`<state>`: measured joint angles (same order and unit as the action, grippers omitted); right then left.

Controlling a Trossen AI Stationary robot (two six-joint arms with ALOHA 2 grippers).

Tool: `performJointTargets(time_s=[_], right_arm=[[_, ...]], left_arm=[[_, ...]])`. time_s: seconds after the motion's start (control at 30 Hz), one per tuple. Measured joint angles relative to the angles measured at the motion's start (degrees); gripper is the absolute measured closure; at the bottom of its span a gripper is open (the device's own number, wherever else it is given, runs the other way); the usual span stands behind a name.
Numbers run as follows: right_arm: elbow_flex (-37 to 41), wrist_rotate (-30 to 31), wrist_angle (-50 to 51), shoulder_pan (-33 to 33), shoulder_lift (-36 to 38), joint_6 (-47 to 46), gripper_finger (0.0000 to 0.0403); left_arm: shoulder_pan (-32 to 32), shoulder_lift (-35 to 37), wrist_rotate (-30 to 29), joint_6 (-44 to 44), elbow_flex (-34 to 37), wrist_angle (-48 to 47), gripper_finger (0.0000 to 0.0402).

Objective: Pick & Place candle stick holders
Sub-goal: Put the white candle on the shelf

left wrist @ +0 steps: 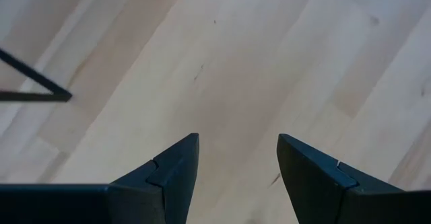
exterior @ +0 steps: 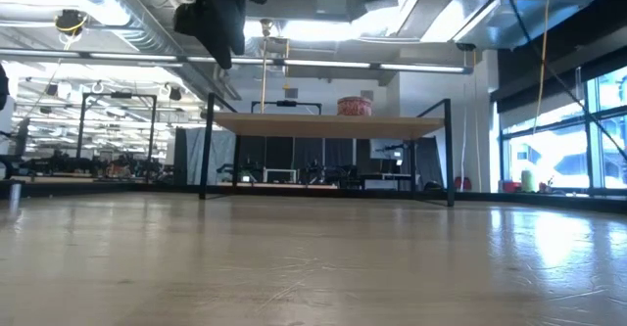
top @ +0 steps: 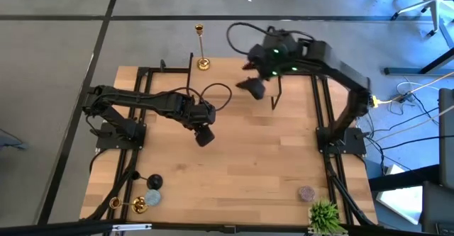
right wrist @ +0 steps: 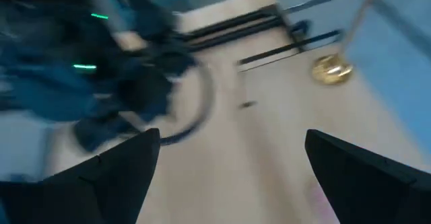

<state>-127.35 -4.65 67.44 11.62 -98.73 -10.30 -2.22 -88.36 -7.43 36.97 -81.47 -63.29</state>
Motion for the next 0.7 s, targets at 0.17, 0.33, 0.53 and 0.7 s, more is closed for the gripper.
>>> performJointTargets(time_s=[0.17, 0.33, 0.53, 0.7], right_arm=[[0.0, 0.0, 10.8, -6.7, 3.6, -12.4, 0.0028], [0.0, -0.1, 18.8, -15.2, 4.4, -19.7, 0.0028], [0.1, 0.0, 21.3, -23.3, 4.3, -27.0, 0.0028], [0.1, 0.1, 22.5, -29.4, 4.3, -30.1, 0.0028]], left_arm=[[0.0, 0.0, -0.7, -5.9, 0.0, 0.1, 0.0203], [0.0, 0.0, -1.9, -7.7, 0.0, 0.6, 0.0203], [0.0, 0.0, -1.9, -10.2, 0.0, 1.8, 0.0203], [0.0, 0.0, -1.9, -10.2, 0.0, 2.5, 0.0203]])
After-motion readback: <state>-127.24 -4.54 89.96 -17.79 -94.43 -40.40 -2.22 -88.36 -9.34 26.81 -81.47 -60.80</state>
